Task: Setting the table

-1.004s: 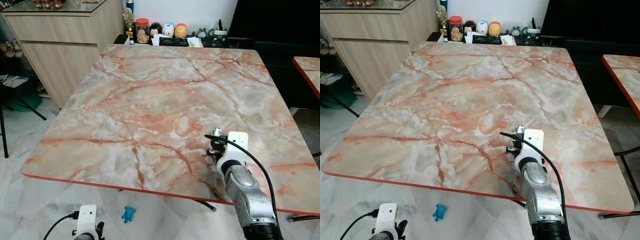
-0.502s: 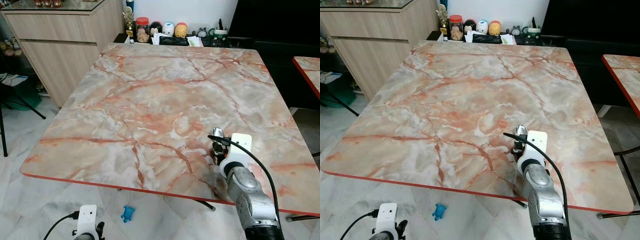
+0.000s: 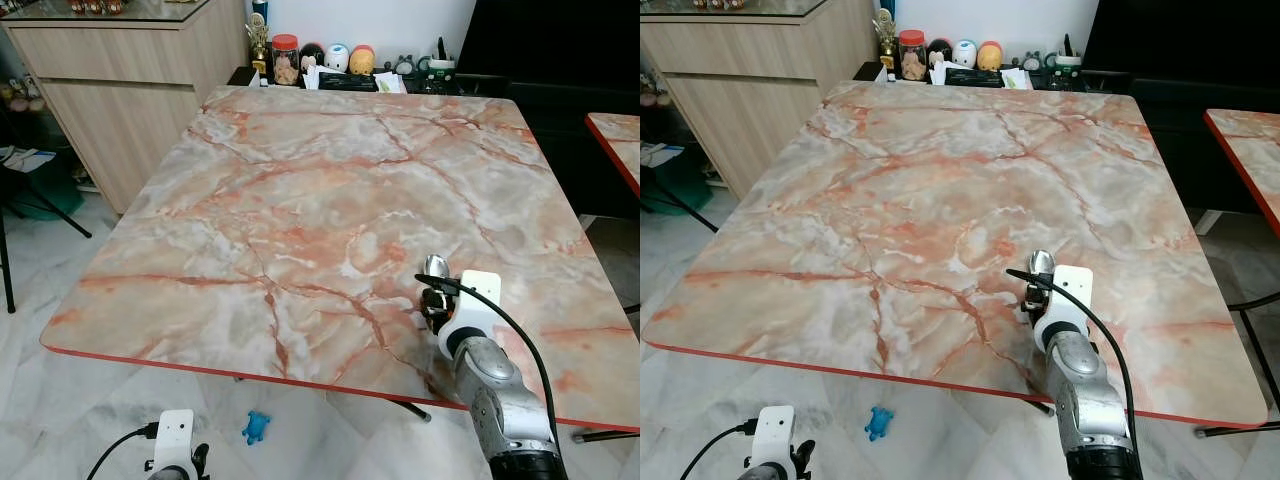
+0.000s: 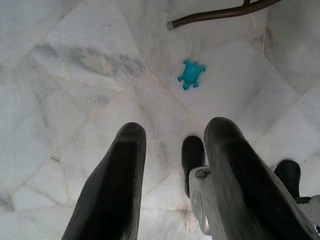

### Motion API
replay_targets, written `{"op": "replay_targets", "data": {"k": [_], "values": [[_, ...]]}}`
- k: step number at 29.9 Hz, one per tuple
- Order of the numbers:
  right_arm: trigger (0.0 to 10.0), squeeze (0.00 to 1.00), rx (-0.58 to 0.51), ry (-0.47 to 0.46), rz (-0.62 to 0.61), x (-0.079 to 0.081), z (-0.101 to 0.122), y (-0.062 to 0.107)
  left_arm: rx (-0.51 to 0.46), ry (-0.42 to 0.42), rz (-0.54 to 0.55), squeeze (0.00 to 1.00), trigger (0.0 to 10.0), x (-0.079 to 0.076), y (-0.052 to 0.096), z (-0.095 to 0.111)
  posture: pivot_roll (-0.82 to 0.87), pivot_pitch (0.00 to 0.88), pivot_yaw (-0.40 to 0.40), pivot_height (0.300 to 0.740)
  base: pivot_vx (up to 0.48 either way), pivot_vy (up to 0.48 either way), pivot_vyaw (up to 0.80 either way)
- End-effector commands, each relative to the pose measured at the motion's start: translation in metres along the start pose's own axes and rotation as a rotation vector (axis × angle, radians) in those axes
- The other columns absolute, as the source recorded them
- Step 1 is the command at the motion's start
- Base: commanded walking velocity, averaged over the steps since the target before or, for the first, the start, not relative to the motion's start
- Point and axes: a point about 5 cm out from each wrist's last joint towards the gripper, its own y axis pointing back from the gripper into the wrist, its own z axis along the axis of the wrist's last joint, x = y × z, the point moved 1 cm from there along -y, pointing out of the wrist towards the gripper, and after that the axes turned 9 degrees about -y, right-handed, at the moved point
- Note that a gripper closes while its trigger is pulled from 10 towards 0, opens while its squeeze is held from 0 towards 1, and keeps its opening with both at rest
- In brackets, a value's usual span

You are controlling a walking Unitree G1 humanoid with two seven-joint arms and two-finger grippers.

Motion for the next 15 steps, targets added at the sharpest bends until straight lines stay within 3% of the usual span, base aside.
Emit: {"op": "replay_targets", "data": {"k": [1, 6, 7, 8, 9, 10, 11, 15], "values": [[10.0, 0.00, -0.004, -0.008, -0.004, -0.003, 0.002, -0.002, 0.034, 0.015, 0.002, 0.00, 10.0, -0.001, 0.002, -0.009, 0.00, 0.067, -0.013, 0.740, 0.000, 0.000, 0.00], [10.0, 0.00, 0.014, -0.004, -0.001, -0.002, -0.003, -0.002, 0.035, 0.014, 0.002, 0.00, 10.0, 0.000, 0.002, -0.009, 0.00, 0.067, -0.010, 0.740, 0.000, 0.000, 0.00], [4.4, 0.00, 0.029, -0.004, 0.012, -0.001, -0.006, -0.002, 0.035, 0.012, 0.002, 0.00, 10.0, 0.000, 0.002, -0.009, 0.00, 0.067, -0.009, 0.740, 0.000, 0.000, 0.00], [4.4, 0.00, 0.029, -0.004, 0.012, -0.001, -0.006, -0.002, 0.035, 0.012, 0.002, 0.00, 10.0, 0.000, 0.002, -0.009, 0.00, 0.067, -0.009, 0.740, 0.000, 0.000, 0.00], [2.9, 0.00, 0.035, -0.002, 0.023, 0.001, -0.008, -0.001, 0.036, 0.012, 0.001, 0.00, 10.0, 0.000, 0.002, -0.009, 0.00, 0.068, -0.008, 0.740, 0.000, 0.000, 0.00], [2.9, 0.00, 0.035, -0.002, 0.023, 0.001, -0.008, -0.001, 0.036, 0.012, 0.001, 0.00, 10.0, 0.000, 0.002, -0.009, 0.00, 0.068, -0.008, 0.740, 0.000, 0.000, 0.00], [0.0, 0.00, 0.040, 0.001, 0.032, 0.002, -0.009, -0.001, 0.036, 0.012, 0.001, 0.00, 10.0, 0.000, 0.002, -0.009, 0.00, 0.068, -0.008, 0.740, 0.000, 0.000, 0.00], [0.0, 0.00, 0.047, 0.011, 0.051, 0.005, -0.010, -0.001, 0.037, 0.014, 0.001, 0.00, 10.0, 0.001, 0.002, -0.009, 0.00, 0.067, -0.008, 0.740, 0.000, 0.000, 0.00]]}}
